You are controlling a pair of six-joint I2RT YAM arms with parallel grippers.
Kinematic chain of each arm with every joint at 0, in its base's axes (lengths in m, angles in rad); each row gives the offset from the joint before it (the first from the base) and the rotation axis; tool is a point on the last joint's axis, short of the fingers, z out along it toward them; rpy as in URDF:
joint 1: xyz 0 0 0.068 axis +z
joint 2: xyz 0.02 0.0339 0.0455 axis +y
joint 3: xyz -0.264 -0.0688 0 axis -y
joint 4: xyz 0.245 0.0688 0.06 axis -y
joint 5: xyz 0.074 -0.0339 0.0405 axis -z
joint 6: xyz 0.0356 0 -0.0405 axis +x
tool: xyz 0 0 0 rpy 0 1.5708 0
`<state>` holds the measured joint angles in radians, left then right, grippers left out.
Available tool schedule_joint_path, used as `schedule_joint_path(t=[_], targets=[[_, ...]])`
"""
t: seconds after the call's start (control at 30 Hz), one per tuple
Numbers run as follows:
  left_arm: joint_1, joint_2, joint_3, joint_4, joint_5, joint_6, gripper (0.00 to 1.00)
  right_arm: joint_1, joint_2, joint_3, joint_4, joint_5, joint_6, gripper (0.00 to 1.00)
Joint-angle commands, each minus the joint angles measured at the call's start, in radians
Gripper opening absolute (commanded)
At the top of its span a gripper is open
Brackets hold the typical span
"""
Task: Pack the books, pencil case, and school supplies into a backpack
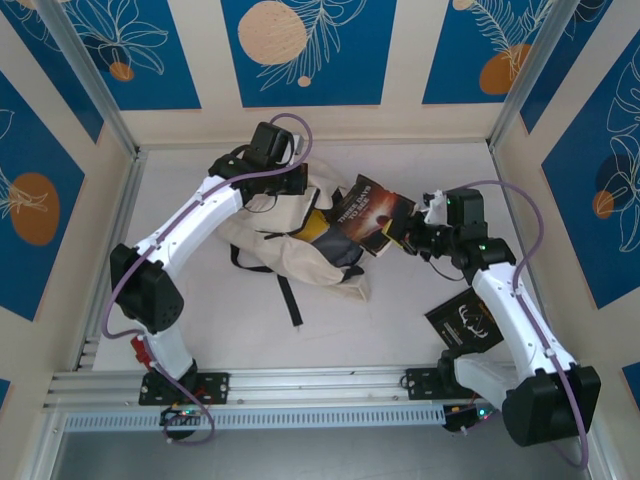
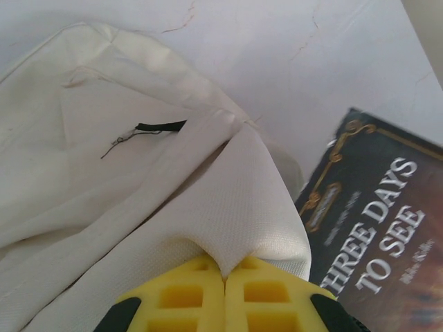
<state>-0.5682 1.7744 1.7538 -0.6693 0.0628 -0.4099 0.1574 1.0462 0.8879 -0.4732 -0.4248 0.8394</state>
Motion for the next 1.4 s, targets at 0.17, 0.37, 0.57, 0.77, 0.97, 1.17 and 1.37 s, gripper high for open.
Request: schedule_joint_path(t=[0.17,0.37,0.57,0.77,0.97,1.17,1.37], targets=[[-0.008,-0.027,0.013,0.091,0.076,-0.003,0.00,0.019,0.075,0.001,0.001,-0.048,0.055,0.02],[-0.007,-0.013,0.010,0.096,0.098,-0.001,0.00,0.027,0.158,-0.052,0.156,-0.205,0.208,0.02],[-0.007,-0.013,0.010,0.093,0.137,0.006,0.00,0.056,0.205,-0.045,0.323,-0.259,0.297,0.02],[-0.007,-0.026,-0.004,0.088,0.165,0.016,0.00,0.116,0.256,-0.005,0.403,-0.233,0.303,0.02],[-0.007,-0.046,-0.020,0.110,0.203,-0.011,0.00,0.162,0.335,-0.024,0.589,-0.159,0.343,0.01],[-0.007,-0.064,-0.034,0.126,0.218,-0.035,0.00,0.204,0.425,-0.056,0.703,-0.024,0.355,0.01],[-0.007,-0.066,-0.053,0.137,0.229,-0.050,0.00,0.240,0.509,-0.086,0.796,0.095,0.384,0.02]])
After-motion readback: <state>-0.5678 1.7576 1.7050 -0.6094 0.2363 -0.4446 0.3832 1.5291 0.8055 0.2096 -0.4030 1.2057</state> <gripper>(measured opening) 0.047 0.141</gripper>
